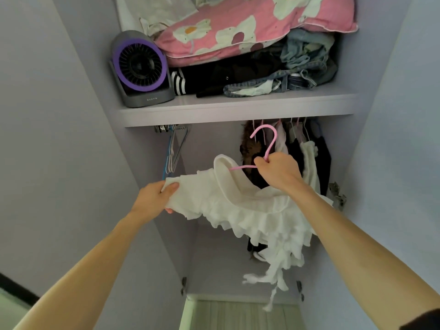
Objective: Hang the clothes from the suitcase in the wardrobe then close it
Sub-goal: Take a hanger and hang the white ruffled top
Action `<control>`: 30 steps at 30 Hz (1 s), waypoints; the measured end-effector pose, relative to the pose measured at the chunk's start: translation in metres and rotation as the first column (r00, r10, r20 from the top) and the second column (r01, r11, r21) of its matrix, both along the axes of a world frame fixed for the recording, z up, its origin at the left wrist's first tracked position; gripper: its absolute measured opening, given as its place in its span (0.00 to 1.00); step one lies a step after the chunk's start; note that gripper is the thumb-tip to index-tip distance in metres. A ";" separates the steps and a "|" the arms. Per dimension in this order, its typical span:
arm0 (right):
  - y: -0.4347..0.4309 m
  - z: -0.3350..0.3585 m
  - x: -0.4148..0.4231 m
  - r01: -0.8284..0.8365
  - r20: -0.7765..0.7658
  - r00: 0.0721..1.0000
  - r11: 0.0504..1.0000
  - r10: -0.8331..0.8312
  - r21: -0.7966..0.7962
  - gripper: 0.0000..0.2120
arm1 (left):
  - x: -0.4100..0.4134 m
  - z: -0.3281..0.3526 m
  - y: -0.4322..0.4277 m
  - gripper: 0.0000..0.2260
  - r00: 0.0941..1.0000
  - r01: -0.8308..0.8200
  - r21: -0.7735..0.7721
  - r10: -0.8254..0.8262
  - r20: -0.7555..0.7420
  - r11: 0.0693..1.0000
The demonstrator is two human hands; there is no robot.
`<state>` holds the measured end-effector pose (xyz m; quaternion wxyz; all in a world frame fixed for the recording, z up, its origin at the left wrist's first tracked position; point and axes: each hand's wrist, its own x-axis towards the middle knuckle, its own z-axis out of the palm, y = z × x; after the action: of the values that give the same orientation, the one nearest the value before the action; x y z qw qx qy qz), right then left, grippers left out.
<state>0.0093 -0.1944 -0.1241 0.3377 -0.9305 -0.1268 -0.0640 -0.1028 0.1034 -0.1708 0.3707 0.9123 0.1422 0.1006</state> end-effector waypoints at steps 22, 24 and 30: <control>0.030 -0.028 -0.019 0.061 -0.017 0.998 0.997 -0.061 -0.044 0.23 | 0.011 -0.027 0.086 0.26 0.953 -0.024 0.243 0.096 -0.289 0.970; 0.033 -0.030 -0.021 0.053 -0.030 0.998 0.998 -0.054 -0.039 0.23 | 0.013 -0.002 0.058 0.30 0.997 0.073 0.221 -0.074 -0.002 0.973; 0.052 -0.030 -0.032 -0.022 -0.061 0.998 0.999 0.021 -0.025 0.23 | 0.018 0.026 -0.008 0.15 0.925 0.374 0.420 -0.364 -0.107 0.827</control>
<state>-0.0226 -0.1422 -0.1541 0.3302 -0.9348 -0.1273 -0.0307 -0.0845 0.0950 -0.1448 0.1697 0.9827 -0.0583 0.0459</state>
